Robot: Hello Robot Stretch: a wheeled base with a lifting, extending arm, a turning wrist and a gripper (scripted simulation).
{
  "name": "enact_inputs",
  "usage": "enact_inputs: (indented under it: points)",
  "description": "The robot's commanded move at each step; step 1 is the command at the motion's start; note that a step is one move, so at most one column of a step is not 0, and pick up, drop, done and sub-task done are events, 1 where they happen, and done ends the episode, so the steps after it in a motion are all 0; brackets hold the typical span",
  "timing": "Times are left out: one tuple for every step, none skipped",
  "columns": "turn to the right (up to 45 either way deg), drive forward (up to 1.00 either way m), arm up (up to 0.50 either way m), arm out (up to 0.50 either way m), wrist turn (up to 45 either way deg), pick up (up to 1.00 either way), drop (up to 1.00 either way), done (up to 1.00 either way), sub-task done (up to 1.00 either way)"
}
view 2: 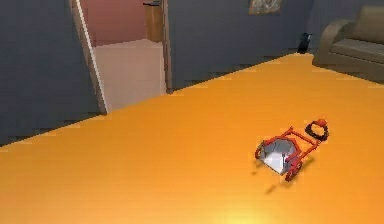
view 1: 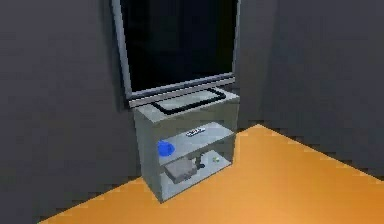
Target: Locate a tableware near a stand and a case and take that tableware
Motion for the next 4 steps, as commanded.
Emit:
enact_inputs:
  points:
    - [0.0, 0.4, 0.0, 0.0, 0.0, 0.0, 0.0, 0.0, 0.0]
    - [-36.0, 0.0, 0.0, 0.0, 0.0, 0.0, 0.0, 0.0, 0.0]
    - [0.0, 0.3, 0.0, 0.0, 0.0, 0.0, 0.0, 0.0, 0.0]
    - [39.0, 0.0, 0.0, 0.0, 0.0, 0.0, 0.0, 0.0, 0.0]
